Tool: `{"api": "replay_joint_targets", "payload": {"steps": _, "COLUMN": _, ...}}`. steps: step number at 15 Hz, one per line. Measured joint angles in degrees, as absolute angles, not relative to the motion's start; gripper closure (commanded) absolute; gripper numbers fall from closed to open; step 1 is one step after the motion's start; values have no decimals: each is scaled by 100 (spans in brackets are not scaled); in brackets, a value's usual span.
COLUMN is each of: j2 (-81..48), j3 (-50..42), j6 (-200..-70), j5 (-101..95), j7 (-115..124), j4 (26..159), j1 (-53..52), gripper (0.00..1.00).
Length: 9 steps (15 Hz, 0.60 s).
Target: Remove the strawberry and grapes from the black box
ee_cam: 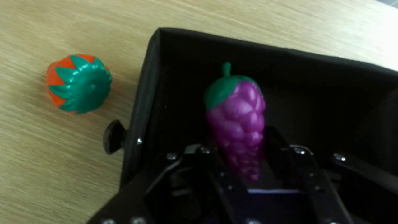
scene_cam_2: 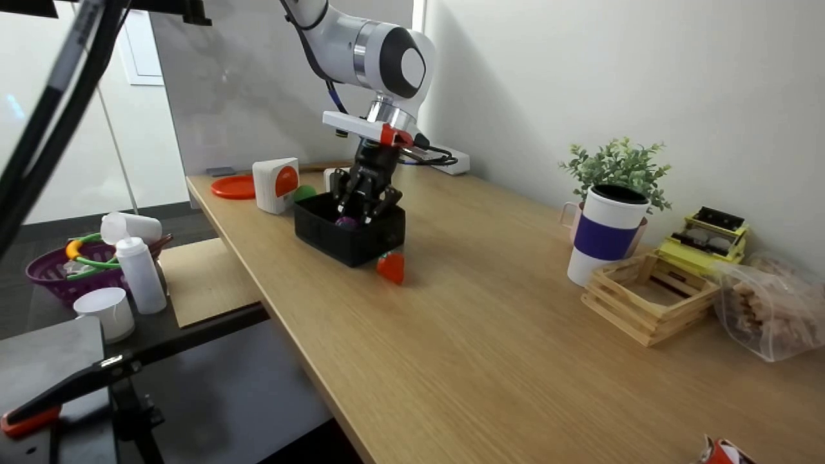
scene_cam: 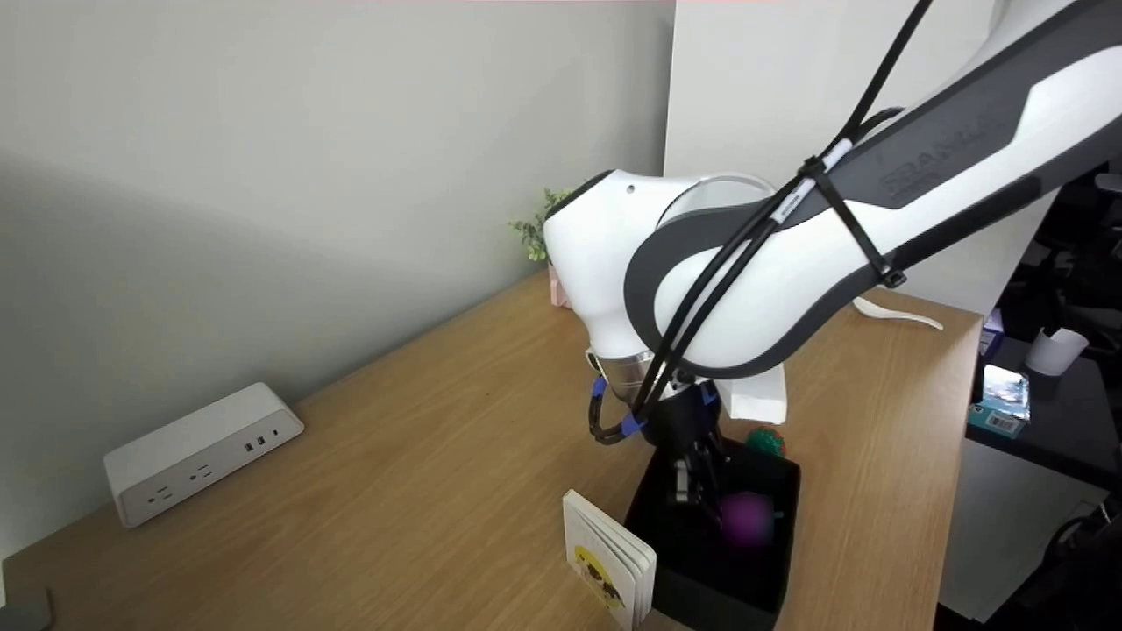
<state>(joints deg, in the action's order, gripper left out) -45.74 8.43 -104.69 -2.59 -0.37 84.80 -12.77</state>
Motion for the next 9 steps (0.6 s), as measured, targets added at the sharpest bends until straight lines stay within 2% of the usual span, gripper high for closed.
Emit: {"api": "replay_joint_targets", "payload": {"steps": 9, "j2": -4538, "j3": 843, "j6": -10429, "j5": -269, "j7": -34, "j4": 8392, "j1": -1292, "gripper": 83}}
